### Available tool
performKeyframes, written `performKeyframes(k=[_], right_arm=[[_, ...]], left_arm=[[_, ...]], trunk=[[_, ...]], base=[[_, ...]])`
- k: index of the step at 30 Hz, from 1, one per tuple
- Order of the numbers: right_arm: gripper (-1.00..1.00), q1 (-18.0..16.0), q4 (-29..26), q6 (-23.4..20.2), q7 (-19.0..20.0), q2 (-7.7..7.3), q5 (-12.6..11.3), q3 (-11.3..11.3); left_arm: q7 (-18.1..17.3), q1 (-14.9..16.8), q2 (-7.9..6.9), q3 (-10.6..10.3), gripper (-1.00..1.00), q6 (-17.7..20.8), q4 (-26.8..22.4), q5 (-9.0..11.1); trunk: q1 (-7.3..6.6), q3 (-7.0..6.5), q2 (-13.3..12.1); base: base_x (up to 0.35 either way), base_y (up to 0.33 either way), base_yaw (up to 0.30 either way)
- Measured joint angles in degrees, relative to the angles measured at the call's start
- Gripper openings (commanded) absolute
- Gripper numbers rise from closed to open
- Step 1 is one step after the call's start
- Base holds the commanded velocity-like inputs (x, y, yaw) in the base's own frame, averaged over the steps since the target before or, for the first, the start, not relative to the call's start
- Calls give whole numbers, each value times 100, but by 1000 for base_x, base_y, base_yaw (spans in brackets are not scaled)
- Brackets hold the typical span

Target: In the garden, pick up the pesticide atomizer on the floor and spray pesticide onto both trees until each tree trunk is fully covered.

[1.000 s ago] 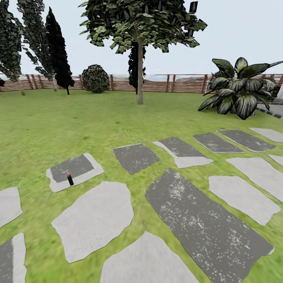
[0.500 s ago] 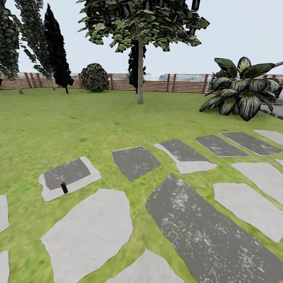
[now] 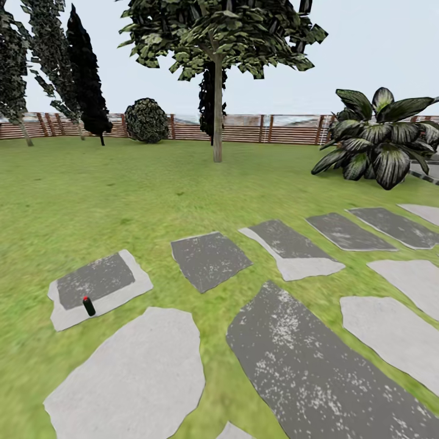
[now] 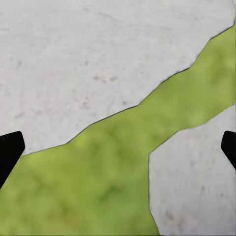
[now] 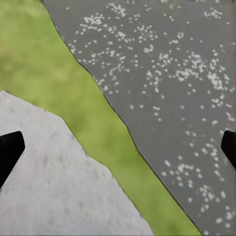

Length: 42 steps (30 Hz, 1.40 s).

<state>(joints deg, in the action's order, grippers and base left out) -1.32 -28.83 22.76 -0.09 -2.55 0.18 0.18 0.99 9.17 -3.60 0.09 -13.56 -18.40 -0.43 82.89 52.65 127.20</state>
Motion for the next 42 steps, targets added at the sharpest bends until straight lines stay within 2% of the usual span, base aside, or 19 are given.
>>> performKeyframes(k=[32,42], right_arm=[[100,0,5,0,0,0,8,0],[100,0,1,0,0,2,8,1]], left_arm=[[-2,-2,0,0,100,-4,1,0],[1,-2,0,0,100,-5,1,0]], trunk=[[0,0,0],[0,0,0]], base=[[341,0,2],[341,0,171]])
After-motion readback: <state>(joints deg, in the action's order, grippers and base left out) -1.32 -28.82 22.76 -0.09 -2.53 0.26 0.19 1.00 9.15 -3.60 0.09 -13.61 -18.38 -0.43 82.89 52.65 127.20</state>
